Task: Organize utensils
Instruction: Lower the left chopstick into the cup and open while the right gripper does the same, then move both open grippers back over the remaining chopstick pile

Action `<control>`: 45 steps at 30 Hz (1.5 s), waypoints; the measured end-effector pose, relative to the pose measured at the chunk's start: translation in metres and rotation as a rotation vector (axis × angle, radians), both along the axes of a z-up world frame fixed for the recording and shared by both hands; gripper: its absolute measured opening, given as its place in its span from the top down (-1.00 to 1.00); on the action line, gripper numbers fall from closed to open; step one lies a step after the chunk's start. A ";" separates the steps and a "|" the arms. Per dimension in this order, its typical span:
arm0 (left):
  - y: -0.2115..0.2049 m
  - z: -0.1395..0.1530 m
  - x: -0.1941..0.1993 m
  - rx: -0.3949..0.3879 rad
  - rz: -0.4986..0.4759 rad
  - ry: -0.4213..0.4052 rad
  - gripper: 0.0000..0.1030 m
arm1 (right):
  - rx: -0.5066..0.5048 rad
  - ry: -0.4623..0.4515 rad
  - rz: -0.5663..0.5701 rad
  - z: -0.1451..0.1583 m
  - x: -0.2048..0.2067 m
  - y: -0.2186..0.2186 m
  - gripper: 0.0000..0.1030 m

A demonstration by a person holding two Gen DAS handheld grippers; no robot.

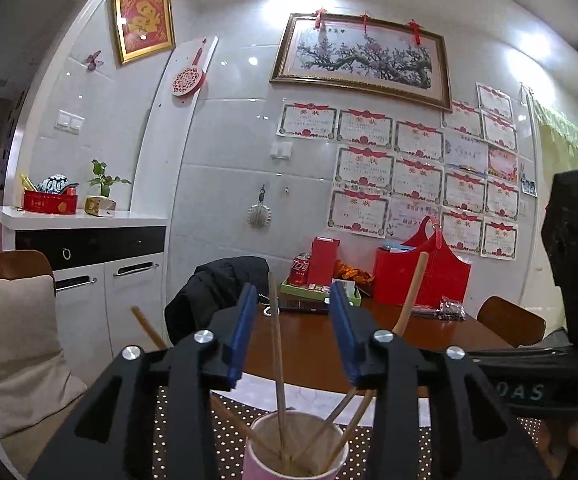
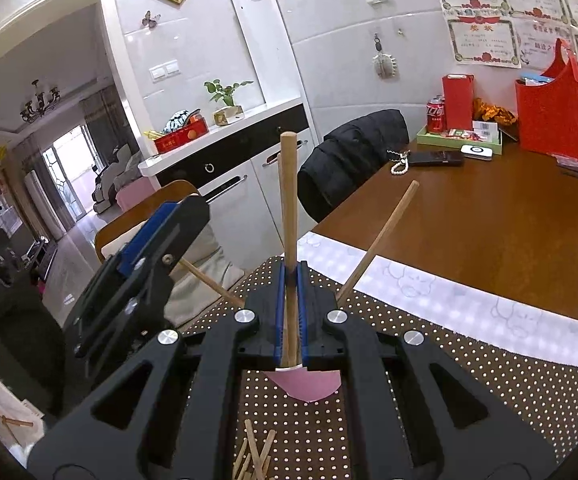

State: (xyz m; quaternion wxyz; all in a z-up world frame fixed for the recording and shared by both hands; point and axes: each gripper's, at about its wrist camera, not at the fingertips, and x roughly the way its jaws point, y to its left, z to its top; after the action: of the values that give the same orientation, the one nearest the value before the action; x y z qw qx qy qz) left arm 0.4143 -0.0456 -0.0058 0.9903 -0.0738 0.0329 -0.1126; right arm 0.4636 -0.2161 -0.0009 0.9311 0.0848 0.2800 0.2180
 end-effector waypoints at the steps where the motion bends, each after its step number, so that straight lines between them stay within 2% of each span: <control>1: 0.001 0.001 -0.001 0.002 0.001 0.003 0.21 | -0.001 0.003 -0.003 -0.001 0.000 0.001 0.87; 10: 0.017 0.007 -0.015 0.007 0.010 0.037 0.08 | -0.029 0.009 -0.026 0.002 -0.006 0.010 0.83; 14: 0.024 0.012 -0.026 0.011 0.014 0.050 -0.04 | -0.036 -0.005 -0.043 0.007 -0.016 0.012 0.51; 22: 0.034 0.019 -0.057 0.041 0.017 0.083 -0.11 | -0.061 -0.025 -0.062 0.016 -0.048 0.009 0.50; 25: 0.039 0.018 -0.068 0.048 0.006 0.119 -0.11 | -0.075 -0.025 -0.073 0.015 -0.063 0.005 0.50; 30: 0.042 0.008 -0.084 0.064 -0.048 0.261 -0.12 | -0.109 0.006 -0.081 0.000 -0.089 -0.003 0.51; 34: 0.037 -0.010 -0.094 0.104 -0.076 0.378 -0.12 | -0.152 0.055 -0.067 -0.025 -0.109 -0.006 0.51; 41: 0.030 -0.068 -0.096 0.166 -0.114 0.644 -0.12 | -0.225 0.176 -0.025 -0.078 -0.132 -0.009 0.50; 45: 0.032 -0.097 -0.097 0.180 -0.107 0.760 -0.12 | -0.249 0.240 -0.005 -0.106 -0.144 -0.013 0.50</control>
State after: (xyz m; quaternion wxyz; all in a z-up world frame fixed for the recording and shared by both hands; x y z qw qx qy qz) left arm 0.3173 -0.0133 -0.1032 0.9029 -0.0213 0.4106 -0.1257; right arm 0.3193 -0.2290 -0.1071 0.8949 -0.0050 0.4136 0.1676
